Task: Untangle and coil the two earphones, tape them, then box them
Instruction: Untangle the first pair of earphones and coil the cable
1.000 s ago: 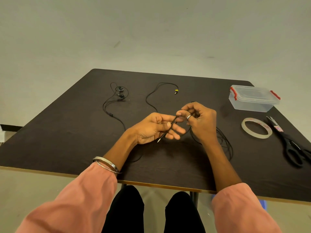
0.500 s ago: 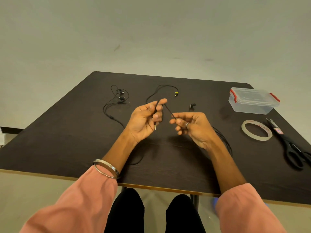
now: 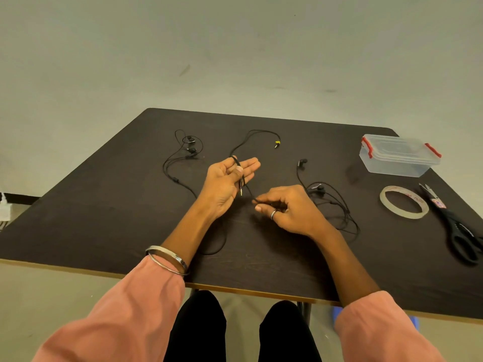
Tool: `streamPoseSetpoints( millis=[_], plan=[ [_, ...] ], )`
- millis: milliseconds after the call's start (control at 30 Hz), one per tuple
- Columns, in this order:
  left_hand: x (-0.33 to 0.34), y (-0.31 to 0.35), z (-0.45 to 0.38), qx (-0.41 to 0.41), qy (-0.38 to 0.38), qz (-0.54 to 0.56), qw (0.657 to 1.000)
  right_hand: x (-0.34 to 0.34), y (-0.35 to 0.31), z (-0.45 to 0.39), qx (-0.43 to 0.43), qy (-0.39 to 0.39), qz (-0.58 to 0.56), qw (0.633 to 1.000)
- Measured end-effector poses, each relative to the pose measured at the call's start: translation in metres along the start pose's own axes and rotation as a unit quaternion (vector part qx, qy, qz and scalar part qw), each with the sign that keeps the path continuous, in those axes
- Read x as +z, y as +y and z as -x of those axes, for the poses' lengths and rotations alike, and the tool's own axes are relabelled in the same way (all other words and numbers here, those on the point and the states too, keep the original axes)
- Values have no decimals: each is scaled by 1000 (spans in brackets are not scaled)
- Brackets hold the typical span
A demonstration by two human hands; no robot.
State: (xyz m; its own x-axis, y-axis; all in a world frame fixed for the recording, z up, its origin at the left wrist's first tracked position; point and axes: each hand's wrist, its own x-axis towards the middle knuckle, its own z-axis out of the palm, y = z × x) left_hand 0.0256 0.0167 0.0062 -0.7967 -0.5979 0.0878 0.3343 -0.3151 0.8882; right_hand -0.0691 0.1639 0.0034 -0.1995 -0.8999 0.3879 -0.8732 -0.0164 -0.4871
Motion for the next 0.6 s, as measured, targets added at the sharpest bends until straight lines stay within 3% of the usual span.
streamPoseSetpoints(
  millis=[300, 467, 600],
  plan=[
    [-6, 4, -4, -6, 18, 105, 994, -1, 4, 1, -10, -9, 40, 999],
    [2, -1, 3, -11, -24, -17, 1000, -1, 0, 3, -11, 16, 2, 1000],
    [3, -9, 5, -26, -103, -161, 981, -5, -2, 3, 8, 124, -82, 989]
  ],
)
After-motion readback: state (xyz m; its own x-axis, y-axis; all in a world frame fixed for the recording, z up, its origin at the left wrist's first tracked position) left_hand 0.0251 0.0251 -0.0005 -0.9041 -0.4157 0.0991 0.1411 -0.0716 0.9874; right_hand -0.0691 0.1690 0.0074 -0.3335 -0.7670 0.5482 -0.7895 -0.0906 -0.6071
